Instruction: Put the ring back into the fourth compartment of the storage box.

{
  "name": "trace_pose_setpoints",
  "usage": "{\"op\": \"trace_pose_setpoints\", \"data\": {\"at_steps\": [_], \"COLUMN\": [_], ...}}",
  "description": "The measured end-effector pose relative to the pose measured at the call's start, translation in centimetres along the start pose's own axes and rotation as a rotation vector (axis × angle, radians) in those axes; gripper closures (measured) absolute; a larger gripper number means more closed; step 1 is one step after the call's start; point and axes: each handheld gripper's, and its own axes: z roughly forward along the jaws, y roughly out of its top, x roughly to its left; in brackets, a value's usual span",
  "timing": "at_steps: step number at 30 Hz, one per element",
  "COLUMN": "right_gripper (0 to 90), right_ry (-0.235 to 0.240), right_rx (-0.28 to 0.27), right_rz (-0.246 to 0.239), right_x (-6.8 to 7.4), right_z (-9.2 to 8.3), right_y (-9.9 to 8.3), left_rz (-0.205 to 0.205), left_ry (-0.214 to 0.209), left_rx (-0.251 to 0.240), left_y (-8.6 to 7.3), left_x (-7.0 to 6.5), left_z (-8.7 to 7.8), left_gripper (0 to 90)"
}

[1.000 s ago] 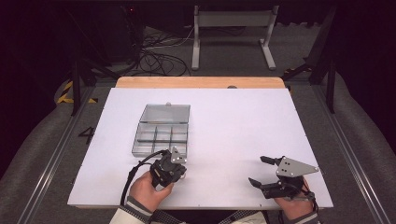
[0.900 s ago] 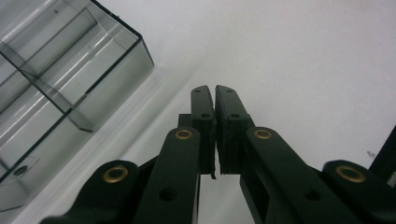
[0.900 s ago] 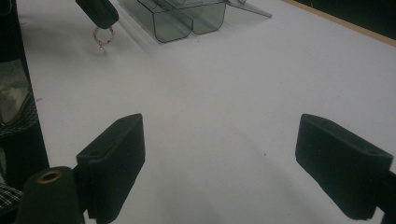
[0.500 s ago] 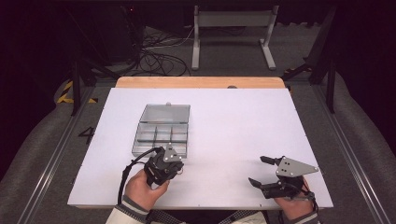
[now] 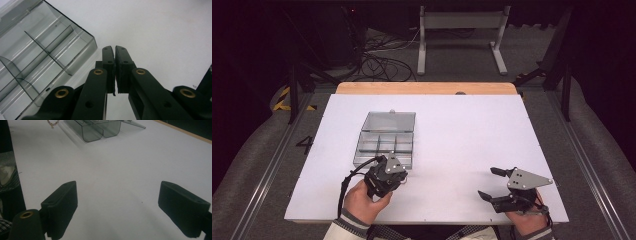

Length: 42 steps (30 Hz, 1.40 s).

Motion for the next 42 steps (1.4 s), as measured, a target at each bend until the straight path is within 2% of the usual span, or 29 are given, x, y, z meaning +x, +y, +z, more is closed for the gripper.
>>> {"op": "trace_pose_setpoints", "data": {"at_steps": [19, 33, 42], "right_gripper": [16.4, 16.4, 16.4], "right_ry": [-0.006, -0.010, -0.010], "right_rx": [0.009, 0.011, 0.012], "right_rz": [0.005, 0.015, 0.010], "right_x": [0.1, 0.1, 0.1], "right_z": [-0.1, -0.1, -0.1], "right_y": [-0.2, -0.3, -0.3], "left_rz": [-0.048, -0.112, -0.169], "left_ry": [0.028, 0.074, 0.105], "left_rx": [-0.038, -0.077, -0.097], "left_y": [-0.1, -0.6, -1.3], "left_x": [2.4, 4.5, 6.1], "left_z": [-2.4, -4.2, -5.1], "left_gripper": [87.1, 87.1, 87.1]}}
